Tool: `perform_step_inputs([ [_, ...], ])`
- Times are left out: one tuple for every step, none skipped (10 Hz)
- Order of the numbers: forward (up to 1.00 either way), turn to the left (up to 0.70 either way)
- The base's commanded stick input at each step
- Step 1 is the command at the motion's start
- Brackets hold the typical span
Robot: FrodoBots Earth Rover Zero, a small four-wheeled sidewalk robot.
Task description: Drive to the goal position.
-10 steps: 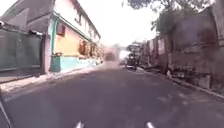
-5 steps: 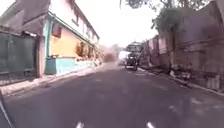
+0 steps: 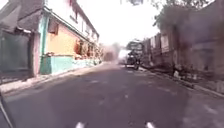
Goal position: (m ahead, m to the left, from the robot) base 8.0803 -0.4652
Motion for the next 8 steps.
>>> perform_step_inputs([
  [0.7,0.1],
  [0.7,0.12],
  [0.7,0.13],
  [0.7,0.1],
  [0.7,0.05],
  [0.7,0.03],
  [0.7,0.01],
  [0.7,0.01],
])
